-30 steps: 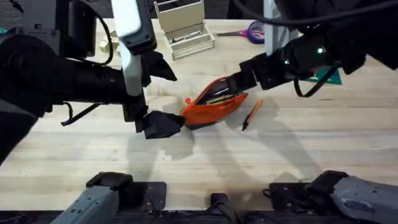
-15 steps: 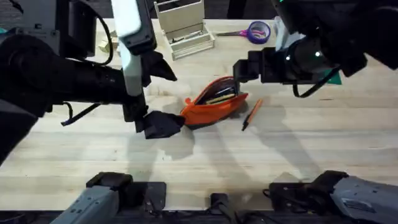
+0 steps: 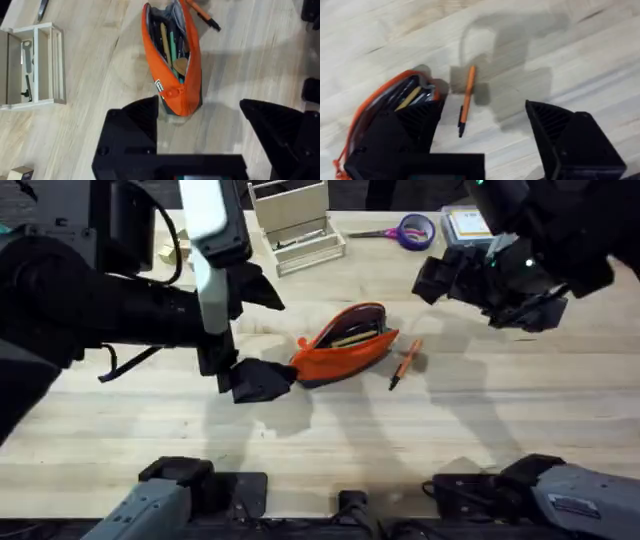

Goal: Unzip the bag, pick up the pens from the table one at a time and place them inside, then zip the bag closed.

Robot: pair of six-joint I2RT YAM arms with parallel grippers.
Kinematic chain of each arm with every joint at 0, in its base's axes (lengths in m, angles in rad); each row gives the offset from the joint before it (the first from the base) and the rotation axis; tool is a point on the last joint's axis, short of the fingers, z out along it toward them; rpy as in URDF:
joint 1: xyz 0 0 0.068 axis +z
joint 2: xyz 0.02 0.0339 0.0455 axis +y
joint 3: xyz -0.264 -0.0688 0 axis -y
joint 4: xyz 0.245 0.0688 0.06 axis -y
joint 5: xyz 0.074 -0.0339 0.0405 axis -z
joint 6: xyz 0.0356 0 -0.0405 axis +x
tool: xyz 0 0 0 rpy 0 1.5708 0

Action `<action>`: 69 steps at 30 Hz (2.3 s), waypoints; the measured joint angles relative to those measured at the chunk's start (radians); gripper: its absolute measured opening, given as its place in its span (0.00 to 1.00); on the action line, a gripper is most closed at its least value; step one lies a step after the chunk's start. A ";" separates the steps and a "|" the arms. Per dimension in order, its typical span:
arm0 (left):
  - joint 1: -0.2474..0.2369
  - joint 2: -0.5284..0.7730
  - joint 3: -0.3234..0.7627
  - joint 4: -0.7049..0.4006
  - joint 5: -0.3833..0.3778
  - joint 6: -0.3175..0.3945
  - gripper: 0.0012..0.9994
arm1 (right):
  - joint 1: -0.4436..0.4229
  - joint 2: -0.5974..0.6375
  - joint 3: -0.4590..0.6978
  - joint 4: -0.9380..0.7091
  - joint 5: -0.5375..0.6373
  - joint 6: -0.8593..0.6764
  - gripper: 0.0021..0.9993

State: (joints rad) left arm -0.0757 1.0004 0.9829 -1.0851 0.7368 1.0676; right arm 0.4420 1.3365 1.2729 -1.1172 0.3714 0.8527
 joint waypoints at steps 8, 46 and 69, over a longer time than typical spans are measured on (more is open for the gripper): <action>0.000 0.000 0.000 0.000 0.000 0.000 0.99 | -0.009 0.000 -0.140 0.142 -0.022 0.039 1.00; 0.000 0.000 0.000 0.000 0.000 0.000 0.99 | -0.009 0.309 -0.254 0.384 -0.027 0.430 1.00; 0.000 0.000 0.000 0.000 0.000 0.000 0.99 | -0.010 0.337 -0.254 0.375 -0.002 0.445 0.04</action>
State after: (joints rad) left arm -0.0757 1.0000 0.9829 -1.0851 0.7368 1.0676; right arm 0.4324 1.6737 1.0191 -0.7425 0.3691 1.2980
